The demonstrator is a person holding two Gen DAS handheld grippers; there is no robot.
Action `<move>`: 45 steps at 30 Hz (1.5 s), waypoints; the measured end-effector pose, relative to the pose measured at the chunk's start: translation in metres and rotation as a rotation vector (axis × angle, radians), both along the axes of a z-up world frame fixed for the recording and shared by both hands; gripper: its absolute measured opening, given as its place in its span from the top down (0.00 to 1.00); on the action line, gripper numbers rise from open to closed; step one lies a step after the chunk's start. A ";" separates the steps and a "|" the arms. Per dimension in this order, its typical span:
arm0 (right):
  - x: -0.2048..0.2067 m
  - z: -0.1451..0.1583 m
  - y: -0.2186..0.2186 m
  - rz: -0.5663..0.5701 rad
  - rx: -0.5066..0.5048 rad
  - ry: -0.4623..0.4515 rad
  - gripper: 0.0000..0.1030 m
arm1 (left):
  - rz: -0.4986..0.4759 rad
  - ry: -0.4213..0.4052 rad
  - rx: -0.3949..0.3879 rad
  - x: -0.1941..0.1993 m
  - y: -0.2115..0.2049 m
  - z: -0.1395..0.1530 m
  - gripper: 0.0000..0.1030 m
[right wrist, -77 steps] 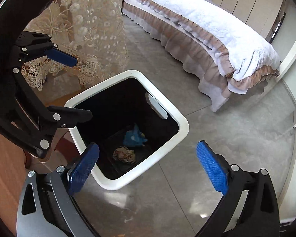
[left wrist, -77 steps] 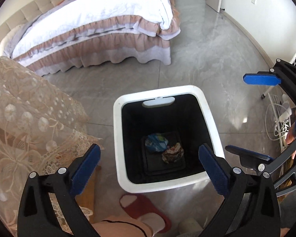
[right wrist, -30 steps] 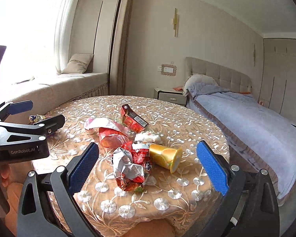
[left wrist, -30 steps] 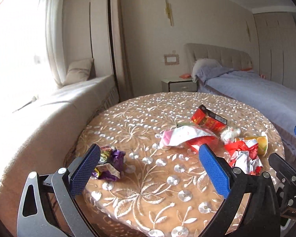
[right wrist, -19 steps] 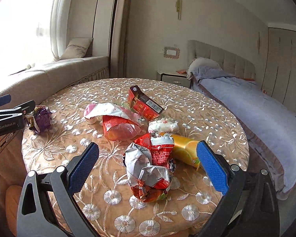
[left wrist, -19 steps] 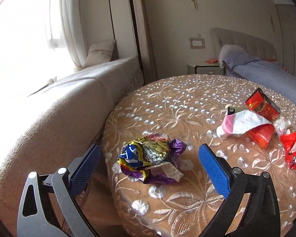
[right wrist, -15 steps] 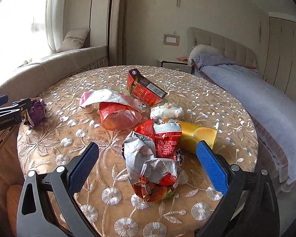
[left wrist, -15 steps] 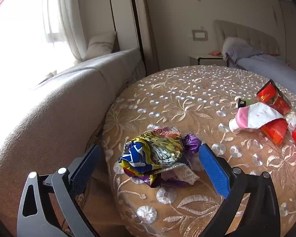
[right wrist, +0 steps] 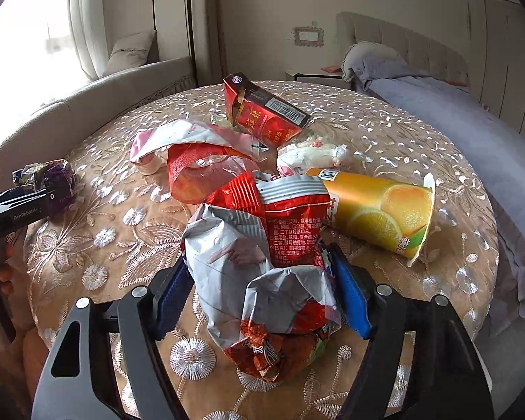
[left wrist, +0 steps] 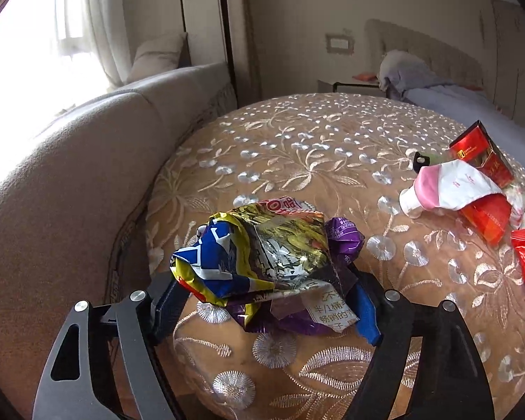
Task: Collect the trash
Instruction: 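Grasp the purple-yellow wrapper with the left tool while the right tool grasps the red-white chip bag, then carry both wrappers over the bin and open both tools to drop them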
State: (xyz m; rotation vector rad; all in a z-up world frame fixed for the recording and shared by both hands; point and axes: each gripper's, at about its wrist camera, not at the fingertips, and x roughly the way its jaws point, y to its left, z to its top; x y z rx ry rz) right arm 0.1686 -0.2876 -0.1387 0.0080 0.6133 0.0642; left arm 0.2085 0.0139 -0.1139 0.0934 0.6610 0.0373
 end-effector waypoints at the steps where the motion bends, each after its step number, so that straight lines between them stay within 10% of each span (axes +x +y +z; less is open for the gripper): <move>1: -0.001 0.001 0.000 0.004 -0.005 -0.004 0.29 | -0.004 -0.009 -0.003 -0.004 -0.002 0.003 0.26; 24: -0.123 0.051 -0.086 -0.154 0.008 -0.234 0.29 | -0.476 -0.145 0.033 -0.130 -0.195 0.055 0.26; 45: -0.204 -0.024 -0.247 -0.549 0.018 -0.090 0.29 | -0.984 0.071 0.196 -0.190 -0.410 -0.044 0.26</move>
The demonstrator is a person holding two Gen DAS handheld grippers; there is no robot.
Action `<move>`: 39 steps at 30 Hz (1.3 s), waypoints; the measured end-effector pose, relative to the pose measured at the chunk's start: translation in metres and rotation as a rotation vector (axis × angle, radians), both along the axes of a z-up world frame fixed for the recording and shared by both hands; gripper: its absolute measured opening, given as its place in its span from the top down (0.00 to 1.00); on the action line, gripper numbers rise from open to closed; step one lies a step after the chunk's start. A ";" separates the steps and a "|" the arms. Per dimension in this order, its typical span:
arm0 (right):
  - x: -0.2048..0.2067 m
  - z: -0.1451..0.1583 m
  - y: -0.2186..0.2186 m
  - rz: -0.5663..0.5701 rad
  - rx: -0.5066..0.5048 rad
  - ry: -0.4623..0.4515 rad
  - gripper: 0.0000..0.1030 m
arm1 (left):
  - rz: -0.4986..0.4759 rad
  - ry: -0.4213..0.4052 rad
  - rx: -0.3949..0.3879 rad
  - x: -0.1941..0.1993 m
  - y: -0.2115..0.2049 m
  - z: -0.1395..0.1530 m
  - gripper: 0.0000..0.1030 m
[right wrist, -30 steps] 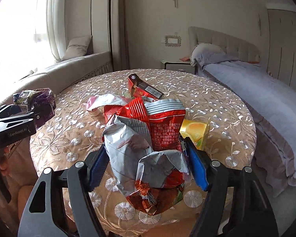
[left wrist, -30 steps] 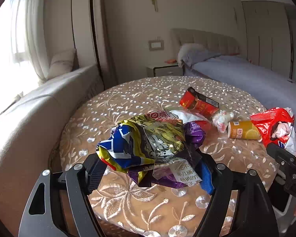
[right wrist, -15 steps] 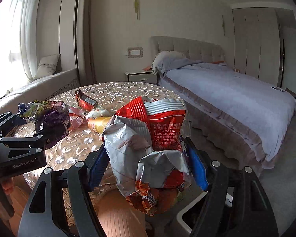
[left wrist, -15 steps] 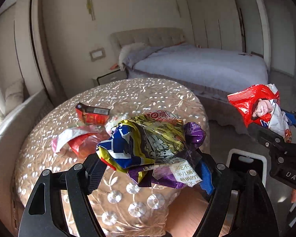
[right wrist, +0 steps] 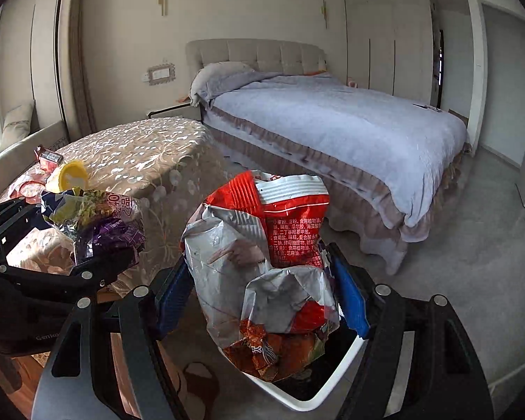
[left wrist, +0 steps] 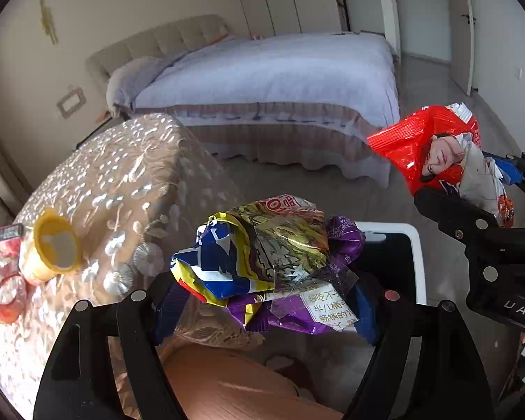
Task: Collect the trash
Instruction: 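Carry both wrappers over the bin and open both tools to drop them, then return both open tools to the table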
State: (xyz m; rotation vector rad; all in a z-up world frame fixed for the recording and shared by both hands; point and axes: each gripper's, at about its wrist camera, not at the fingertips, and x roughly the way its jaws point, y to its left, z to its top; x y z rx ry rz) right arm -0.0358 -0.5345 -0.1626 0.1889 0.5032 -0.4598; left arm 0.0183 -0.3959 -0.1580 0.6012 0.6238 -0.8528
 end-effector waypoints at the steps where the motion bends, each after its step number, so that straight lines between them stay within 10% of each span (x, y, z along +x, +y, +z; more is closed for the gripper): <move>1: -0.001 -0.004 -0.007 -0.007 0.004 0.011 0.29 | -0.019 0.010 0.014 -0.001 -0.008 -0.007 0.26; 15: -0.002 -0.088 -0.070 -0.033 0.091 0.247 0.28 | -0.149 0.167 0.231 0.000 -0.091 -0.097 0.26; 20: 0.002 -0.107 -0.082 -0.025 0.137 0.286 0.26 | -0.175 0.179 0.256 0.002 -0.098 -0.114 0.06; 24: 0.001 -0.114 -0.088 -0.038 0.167 0.279 0.04 | -0.182 0.174 0.264 0.002 -0.099 -0.119 0.06; 39: -0.004 -0.089 -0.082 -0.053 0.099 0.233 0.04 | -0.159 0.081 0.159 -0.004 -0.085 -0.077 0.06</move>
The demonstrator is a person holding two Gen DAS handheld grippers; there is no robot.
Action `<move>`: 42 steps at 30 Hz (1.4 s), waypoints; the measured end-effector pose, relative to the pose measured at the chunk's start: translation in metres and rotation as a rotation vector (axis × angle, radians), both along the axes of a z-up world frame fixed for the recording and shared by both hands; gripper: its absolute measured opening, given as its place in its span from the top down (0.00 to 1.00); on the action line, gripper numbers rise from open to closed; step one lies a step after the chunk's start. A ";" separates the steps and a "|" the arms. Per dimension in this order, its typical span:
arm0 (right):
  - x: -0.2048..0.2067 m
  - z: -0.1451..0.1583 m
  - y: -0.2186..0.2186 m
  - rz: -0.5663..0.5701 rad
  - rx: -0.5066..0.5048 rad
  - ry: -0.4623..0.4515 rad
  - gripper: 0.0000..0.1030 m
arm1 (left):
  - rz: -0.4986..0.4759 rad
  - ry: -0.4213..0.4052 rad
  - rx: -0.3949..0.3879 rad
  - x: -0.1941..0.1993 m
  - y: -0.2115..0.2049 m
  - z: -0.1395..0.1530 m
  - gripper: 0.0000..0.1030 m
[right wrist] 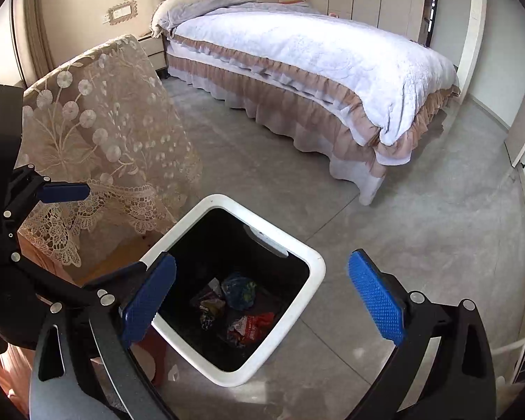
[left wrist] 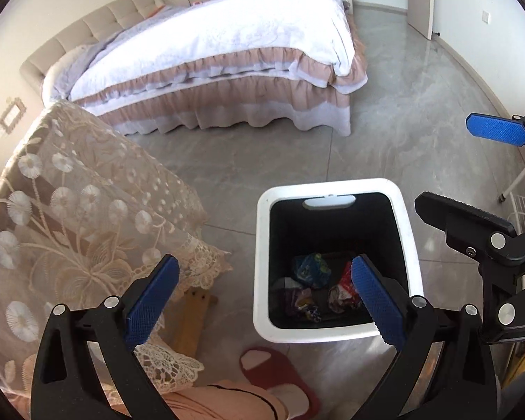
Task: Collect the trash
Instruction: 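Return both open tools to the table, then grasp the pink-white tissue pack with the left tool while the right tool grasps the orange juice can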
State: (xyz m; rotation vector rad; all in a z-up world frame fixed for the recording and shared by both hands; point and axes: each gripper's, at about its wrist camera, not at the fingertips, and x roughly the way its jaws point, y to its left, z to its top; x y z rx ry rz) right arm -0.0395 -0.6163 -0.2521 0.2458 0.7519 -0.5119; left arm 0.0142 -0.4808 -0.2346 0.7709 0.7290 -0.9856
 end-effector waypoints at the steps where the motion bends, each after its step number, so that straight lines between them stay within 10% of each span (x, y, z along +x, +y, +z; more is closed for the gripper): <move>1: -0.001 0.005 0.001 -0.001 -0.011 -0.012 0.04 | 0.002 -0.008 -0.016 -0.001 0.002 0.006 0.06; 17: -0.010 0.086 0.036 0.001 -0.133 -0.230 0.04 | 0.173 -0.145 -0.239 0.009 0.065 0.100 0.05; 31: 0.049 0.154 0.121 0.263 -0.193 -0.422 0.04 | 0.488 -0.266 -0.385 0.069 0.192 0.160 0.05; 42: 0.112 0.163 0.210 0.485 -0.392 -0.363 0.04 | 0.822 -0.389 -0.269 0.155 0.333 0.158 0.05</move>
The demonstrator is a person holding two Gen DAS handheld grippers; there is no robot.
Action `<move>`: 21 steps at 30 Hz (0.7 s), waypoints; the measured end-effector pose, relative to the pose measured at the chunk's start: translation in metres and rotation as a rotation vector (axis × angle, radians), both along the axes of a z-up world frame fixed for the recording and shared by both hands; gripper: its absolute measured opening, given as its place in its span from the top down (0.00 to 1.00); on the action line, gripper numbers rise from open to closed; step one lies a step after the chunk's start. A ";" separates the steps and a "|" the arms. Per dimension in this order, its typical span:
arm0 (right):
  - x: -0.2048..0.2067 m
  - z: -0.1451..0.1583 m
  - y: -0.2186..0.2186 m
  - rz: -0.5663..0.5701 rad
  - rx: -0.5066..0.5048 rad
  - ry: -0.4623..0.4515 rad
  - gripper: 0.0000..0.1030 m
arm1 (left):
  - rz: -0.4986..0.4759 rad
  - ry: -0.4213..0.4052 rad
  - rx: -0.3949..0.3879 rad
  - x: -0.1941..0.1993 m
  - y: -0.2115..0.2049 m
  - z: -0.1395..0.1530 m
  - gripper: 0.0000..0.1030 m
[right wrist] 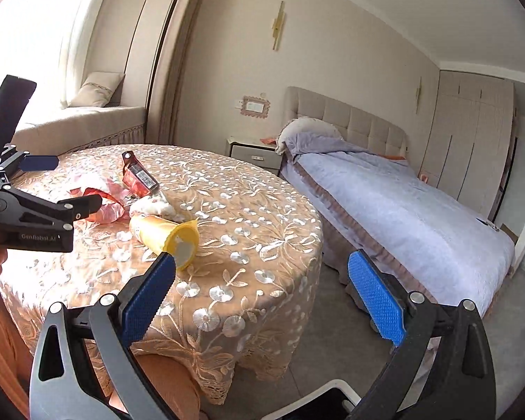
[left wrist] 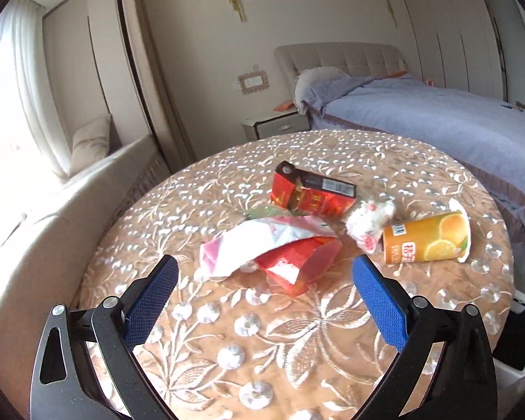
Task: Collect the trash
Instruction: 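Grasp the pink-white tissue pack with the left tool while the right tool grasps the orange juice can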
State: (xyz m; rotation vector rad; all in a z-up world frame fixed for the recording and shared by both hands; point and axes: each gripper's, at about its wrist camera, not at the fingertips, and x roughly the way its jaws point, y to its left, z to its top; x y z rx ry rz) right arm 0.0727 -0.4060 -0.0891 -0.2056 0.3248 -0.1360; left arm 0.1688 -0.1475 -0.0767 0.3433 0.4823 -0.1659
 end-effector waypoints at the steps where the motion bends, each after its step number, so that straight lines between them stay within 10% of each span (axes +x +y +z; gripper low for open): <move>1: 0.007 -0.001 0.005 0.009 -0.008 0.014 0.04 | 0.022 0.002 0.024 0.008 0.010 -0.003 0.05; 15: 0.076 -0.025 0.034 0.069 0.041 0.161 0.04 | -0.044 0.200 0.134 0.088 0.037 -0.035 0.05; 21: 0.103 -0.032 0.038 0.117 0.007 0.238 0.04 | -0.115 0.162 0.174 0.102 0.029 -0.023 0.06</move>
